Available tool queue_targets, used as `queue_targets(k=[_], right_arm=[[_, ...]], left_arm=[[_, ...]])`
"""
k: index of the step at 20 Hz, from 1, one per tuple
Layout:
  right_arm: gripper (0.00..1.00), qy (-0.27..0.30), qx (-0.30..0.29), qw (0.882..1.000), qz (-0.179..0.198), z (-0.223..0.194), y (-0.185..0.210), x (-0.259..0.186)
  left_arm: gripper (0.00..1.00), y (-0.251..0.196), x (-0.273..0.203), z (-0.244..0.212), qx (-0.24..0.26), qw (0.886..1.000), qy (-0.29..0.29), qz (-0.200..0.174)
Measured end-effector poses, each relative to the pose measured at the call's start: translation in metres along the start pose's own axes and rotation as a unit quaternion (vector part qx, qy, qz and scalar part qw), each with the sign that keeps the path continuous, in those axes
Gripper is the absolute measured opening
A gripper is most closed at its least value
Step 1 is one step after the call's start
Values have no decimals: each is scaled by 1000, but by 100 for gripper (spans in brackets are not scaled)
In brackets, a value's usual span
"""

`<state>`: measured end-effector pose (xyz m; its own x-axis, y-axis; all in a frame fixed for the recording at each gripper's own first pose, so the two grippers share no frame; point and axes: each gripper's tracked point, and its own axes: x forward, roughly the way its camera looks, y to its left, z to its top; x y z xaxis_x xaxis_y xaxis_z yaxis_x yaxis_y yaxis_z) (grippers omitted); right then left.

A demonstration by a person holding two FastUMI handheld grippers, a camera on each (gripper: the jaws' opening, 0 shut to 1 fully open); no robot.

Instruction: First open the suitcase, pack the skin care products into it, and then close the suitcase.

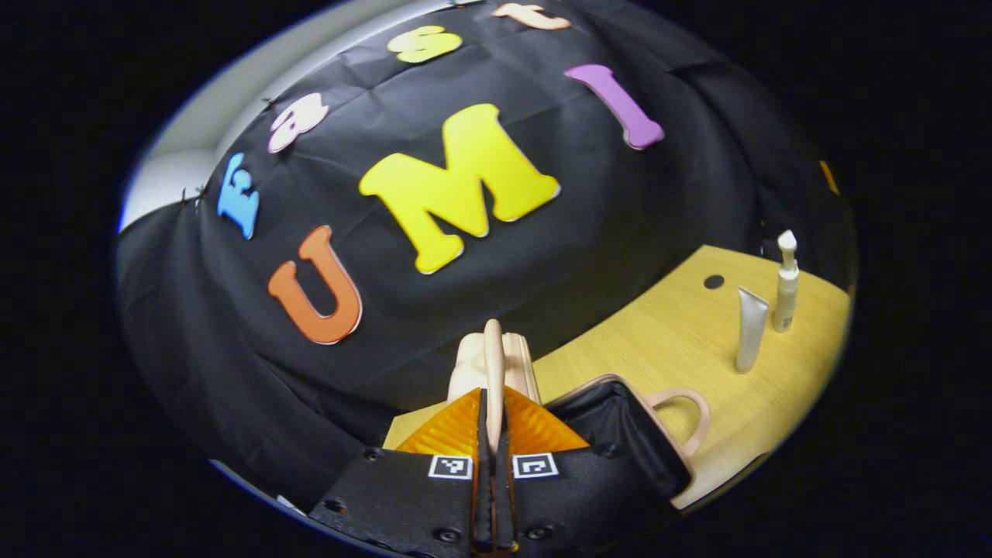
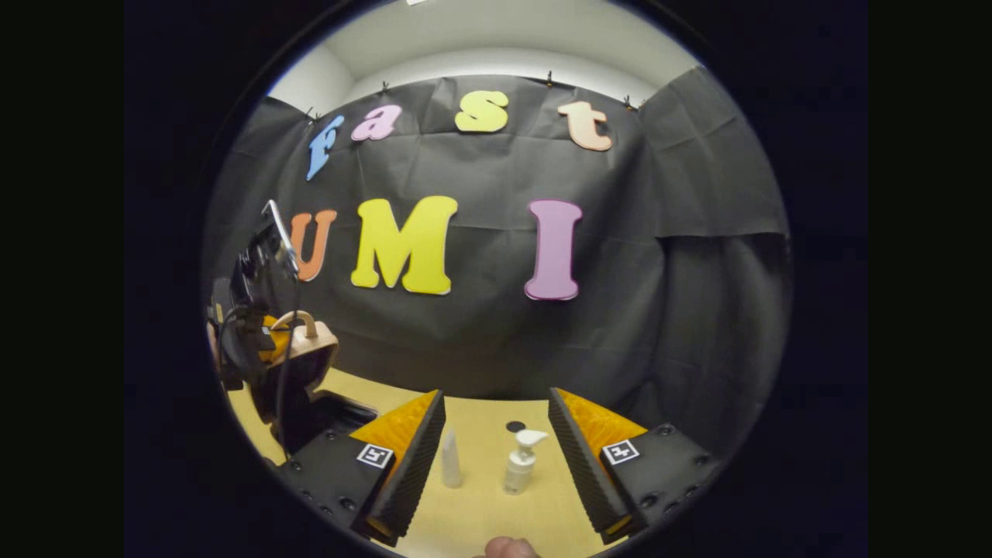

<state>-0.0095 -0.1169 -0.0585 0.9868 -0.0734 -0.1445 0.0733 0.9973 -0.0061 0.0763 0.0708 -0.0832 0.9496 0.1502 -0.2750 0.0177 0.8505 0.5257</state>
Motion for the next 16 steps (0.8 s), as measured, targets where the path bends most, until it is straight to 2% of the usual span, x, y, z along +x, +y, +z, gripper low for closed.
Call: queue_targets(k=[4,5,9,12,16], right_arm=[[77,-12,-2,1000,20,25,45,6],[77,-13,-6,1000,23,29,54,7],[79,-5,-22,999,26,29,85,6],[79,7,-40,999,20,24,101,1],[79,24,-71,997,10,19,109,-1]], left_arm=[[5,95,8,-30,-113,993,-30,35],[5,111,13,-47,-138,990,-30,30],[5,180,35,-128,-194,980,-12,39],[5,207,60,-194,-274,961,19,37],[5,205,90,-287,-352,932,82,28]])
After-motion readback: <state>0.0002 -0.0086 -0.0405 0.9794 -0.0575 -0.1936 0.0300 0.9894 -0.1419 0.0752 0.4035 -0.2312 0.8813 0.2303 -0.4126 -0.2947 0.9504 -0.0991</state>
